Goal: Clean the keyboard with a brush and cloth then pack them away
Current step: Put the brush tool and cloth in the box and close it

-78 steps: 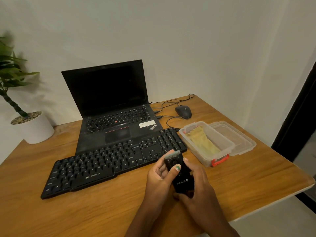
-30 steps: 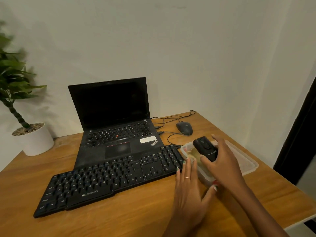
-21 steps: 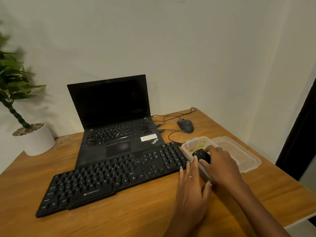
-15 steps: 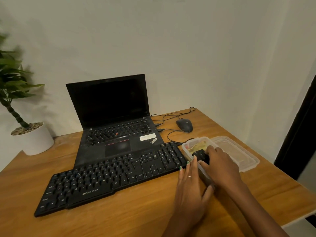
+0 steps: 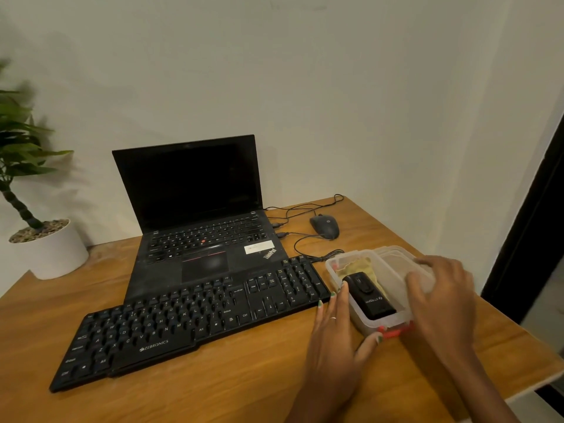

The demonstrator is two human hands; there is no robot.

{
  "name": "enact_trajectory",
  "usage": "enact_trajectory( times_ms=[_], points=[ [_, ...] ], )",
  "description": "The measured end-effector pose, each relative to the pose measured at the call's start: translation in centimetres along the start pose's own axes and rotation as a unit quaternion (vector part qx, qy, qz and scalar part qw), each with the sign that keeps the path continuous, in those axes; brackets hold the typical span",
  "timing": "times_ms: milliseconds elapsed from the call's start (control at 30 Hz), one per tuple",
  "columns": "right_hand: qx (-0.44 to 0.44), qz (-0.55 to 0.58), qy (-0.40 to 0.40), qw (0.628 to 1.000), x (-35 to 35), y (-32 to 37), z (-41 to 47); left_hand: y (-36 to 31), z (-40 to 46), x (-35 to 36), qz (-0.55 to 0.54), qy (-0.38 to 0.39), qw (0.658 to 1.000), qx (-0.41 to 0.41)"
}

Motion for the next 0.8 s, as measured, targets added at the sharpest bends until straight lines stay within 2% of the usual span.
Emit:
enact_trajectory(
  times_ms=[67, 167, 233, 333, 467, 533, 633, 733, 800],
  points=[
    [0.072, -0.041, 0.022, 0.996, 0.1, -3.5, 0.9, -0.1, -0.1, 0.0, 0.004, 0.004, 1.0, 0.0],
    [0.151, -0.13, 0.135, 0.97, 2.0, -8.0, 1.6, -0.1, 0.0, -0.2, 0.01, 0.006, 1.0, -0.005],
    [0.149, -0.172, 0.213, 0.95, 3.5, -9.4, 1.1, 0.1, 0.1, -0.2, 0.011, 0.004, 1.0, -0.007],
    [0.129, -0.19, 0.231, 0.945, 4.2, -9.7, 1.0, 0.1, 0.2, 0.0, 0.013, 0.004, 1.0, -0.004],
    [0.151, -0.124, 0.205, 0.959, 3.5, -9.5, 1.1, 0.1, -0.1, 0.1, 0.009, 0.0, 1.0, 0.0],
    [0.179, -0.022, 0.188, 0.965, 2.8, -9.2, 0.9, 0.2, -0.1, 0.1, 0.006, -0.001, 1.0, -0.001],
    [0.212, 0.148, 0.167, 0.951, 1.7, -7.7, 0.6, 0.3, 0.0, 0.2, 0.008, -0.002, 1.0, -0.001],
    [0.172, 0.216, 0.15, 0.949, 1.0, -4.9, 0.4, 0.3, 0.0, 0.3, 0.003, 0.001, 1.0, -0.002],
    [0.102, 0.2, 0.151, 0.963, 0.9, -2.7, 0.0, 0.3, 0.0, 0.3, -0.004, 0.003, 1.0, -0.006]
  ],
)
Point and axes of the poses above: each hand's wrist, its own z-axis towards the middle knuckle, its own x-axis out of the palm, y = z × x, the point moved 7 cm from there along z, towards the middle knuckle, and after that the axes turned 5 degrees about -z, right-handed, at the moved point
